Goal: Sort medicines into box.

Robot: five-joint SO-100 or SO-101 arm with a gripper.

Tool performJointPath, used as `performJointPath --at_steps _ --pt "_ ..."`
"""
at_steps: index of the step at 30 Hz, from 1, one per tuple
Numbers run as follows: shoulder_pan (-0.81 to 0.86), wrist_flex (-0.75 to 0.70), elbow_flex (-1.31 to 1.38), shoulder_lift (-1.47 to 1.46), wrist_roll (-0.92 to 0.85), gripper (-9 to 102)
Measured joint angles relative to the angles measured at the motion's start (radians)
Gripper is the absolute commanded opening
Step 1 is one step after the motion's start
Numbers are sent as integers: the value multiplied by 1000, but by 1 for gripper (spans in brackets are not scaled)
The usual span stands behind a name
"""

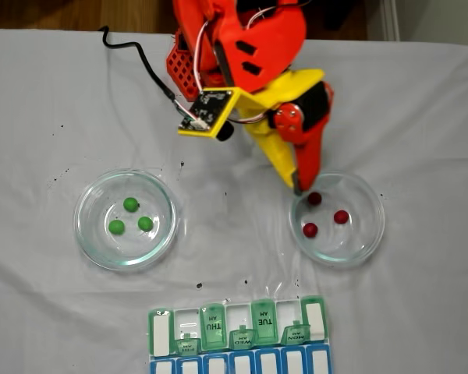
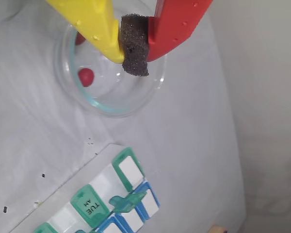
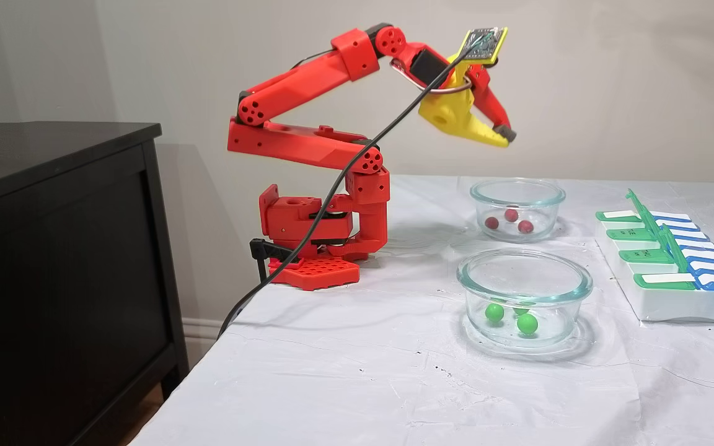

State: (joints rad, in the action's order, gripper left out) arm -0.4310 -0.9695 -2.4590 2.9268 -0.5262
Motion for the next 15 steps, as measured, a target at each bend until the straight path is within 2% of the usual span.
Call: performJointPath --at_steps 5,10,15 --pt "-35 -8 186 -204 60 0" --pt "-107 -130 371 -413 120 0" --pt "-186 -176 417 -437 198 0"
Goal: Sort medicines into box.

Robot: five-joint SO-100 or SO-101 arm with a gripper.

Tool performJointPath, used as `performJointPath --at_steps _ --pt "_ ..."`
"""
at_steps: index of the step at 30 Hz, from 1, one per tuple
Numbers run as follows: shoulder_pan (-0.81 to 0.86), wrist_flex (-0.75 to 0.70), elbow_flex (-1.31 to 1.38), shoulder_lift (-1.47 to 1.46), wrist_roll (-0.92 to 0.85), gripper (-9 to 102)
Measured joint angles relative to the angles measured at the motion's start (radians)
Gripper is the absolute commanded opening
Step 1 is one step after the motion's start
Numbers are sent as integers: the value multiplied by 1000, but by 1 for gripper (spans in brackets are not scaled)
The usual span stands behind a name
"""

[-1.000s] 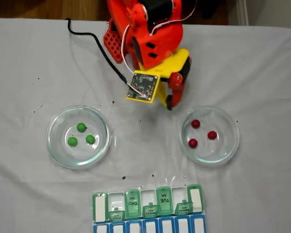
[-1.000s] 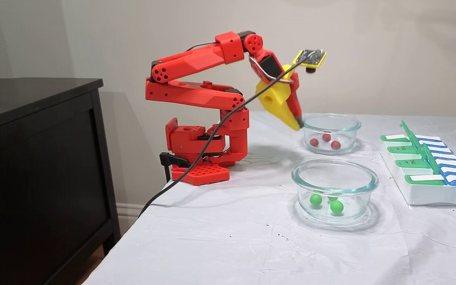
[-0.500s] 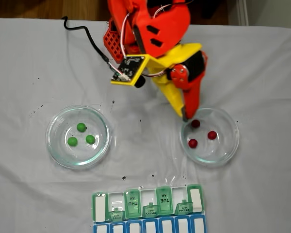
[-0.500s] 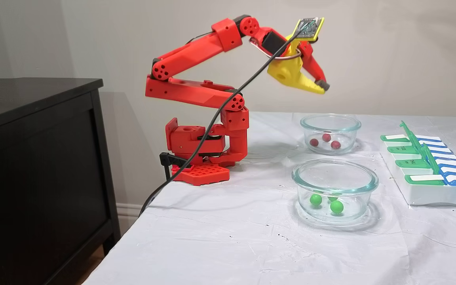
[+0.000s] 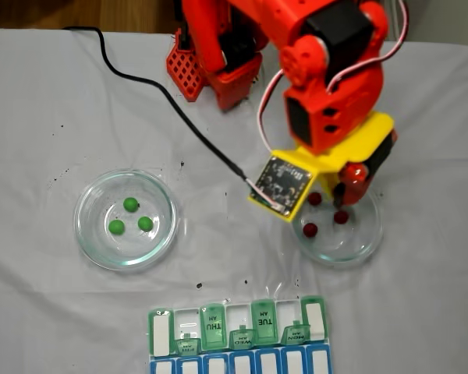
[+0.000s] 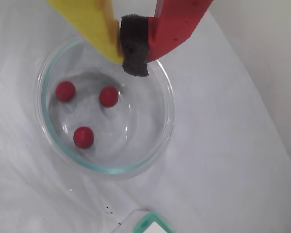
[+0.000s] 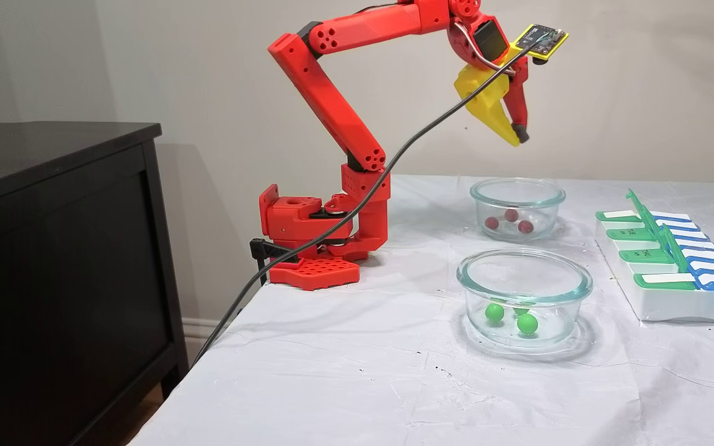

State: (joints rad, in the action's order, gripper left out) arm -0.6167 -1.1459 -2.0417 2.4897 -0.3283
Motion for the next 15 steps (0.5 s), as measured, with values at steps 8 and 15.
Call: performJointPath --at_steps 8,15 --pt "-32 -35 63 -153 95 0" --pt "-18 38 63 -258 144 3"
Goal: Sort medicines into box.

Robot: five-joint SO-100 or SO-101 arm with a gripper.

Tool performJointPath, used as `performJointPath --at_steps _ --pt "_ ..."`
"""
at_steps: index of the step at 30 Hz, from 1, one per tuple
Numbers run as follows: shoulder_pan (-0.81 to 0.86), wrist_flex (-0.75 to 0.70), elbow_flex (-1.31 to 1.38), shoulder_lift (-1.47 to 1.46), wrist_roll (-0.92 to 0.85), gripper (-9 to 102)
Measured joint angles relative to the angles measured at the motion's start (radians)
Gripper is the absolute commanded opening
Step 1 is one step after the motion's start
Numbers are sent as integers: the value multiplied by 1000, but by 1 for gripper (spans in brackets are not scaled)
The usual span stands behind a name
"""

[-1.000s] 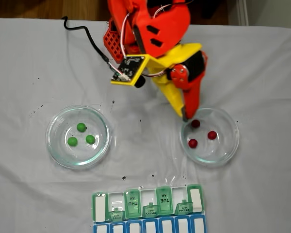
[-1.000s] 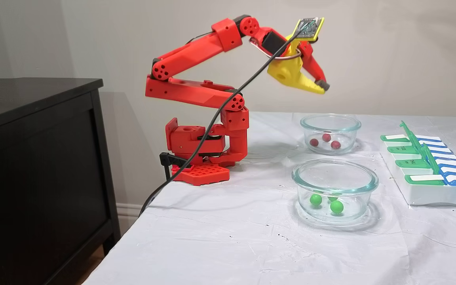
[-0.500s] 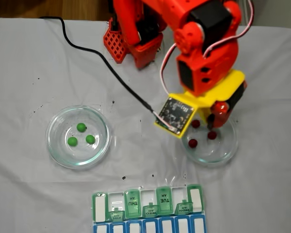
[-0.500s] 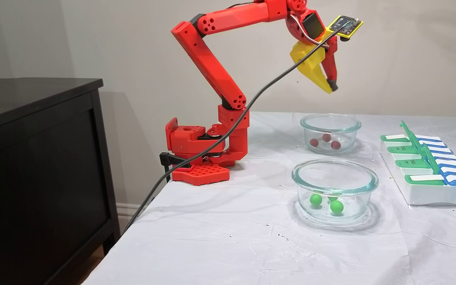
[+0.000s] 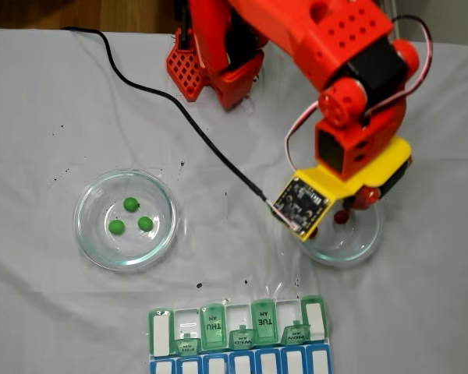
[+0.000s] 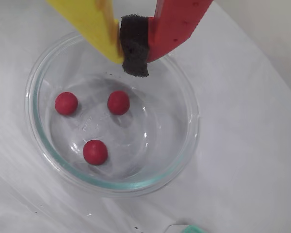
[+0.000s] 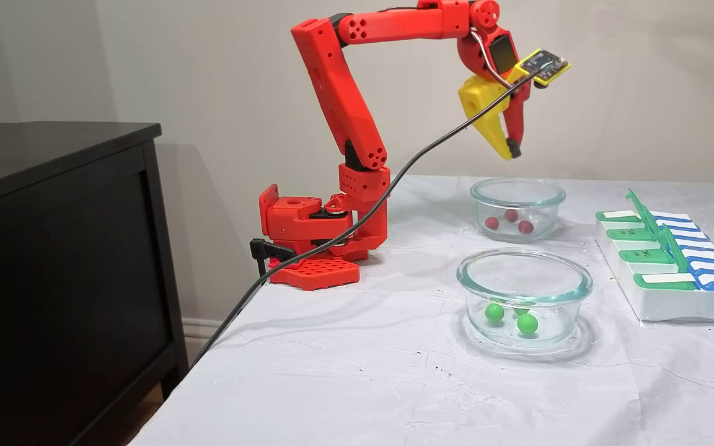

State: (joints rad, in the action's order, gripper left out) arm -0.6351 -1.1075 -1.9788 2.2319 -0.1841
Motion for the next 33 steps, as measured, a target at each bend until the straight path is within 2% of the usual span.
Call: performJointPath --at_steps 10,28,33 --pt "0 77 -2 -14 6 13" --pt "-60 160 -129 -132 52 11" --pt "-60 166 -130 -166 69 14"
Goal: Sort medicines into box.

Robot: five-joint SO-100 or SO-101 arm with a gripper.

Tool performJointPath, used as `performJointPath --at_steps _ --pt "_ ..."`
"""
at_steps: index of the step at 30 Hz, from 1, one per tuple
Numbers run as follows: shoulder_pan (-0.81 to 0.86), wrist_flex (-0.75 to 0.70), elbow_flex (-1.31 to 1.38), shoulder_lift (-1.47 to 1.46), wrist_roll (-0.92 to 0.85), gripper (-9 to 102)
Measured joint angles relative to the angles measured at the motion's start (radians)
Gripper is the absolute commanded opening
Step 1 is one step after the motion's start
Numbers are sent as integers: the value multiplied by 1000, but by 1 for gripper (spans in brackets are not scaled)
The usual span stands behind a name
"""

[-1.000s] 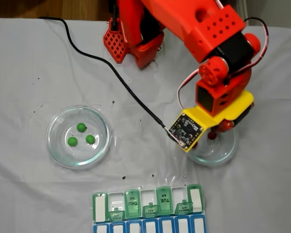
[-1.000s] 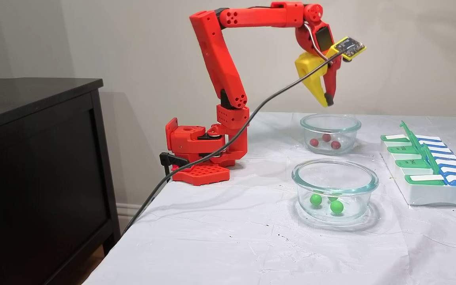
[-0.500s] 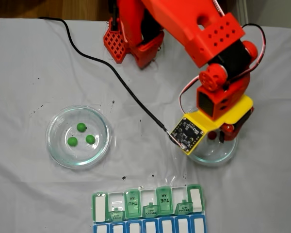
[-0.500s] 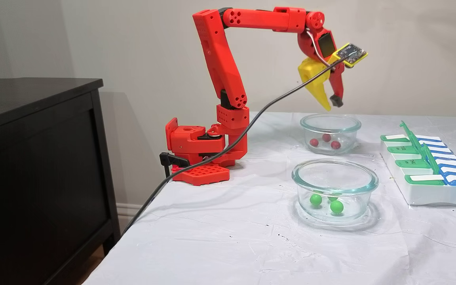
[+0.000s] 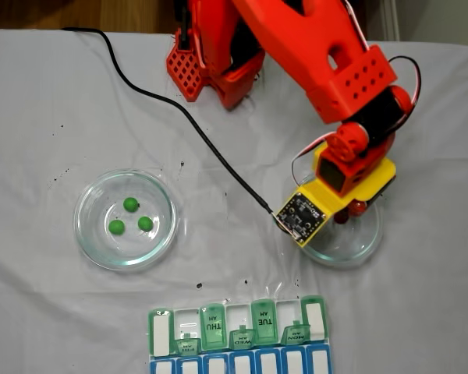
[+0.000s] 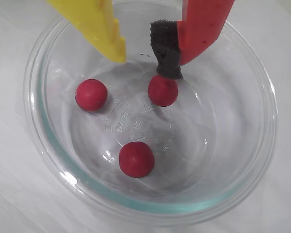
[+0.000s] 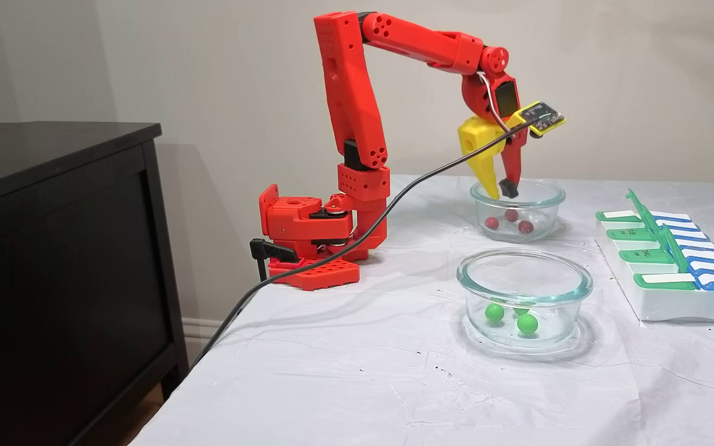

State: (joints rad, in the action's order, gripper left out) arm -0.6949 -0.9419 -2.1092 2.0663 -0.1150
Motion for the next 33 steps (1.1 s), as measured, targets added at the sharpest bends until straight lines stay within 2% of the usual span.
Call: performJointPath --at_steps 33 --pt "0 98 0 -81 28 14"
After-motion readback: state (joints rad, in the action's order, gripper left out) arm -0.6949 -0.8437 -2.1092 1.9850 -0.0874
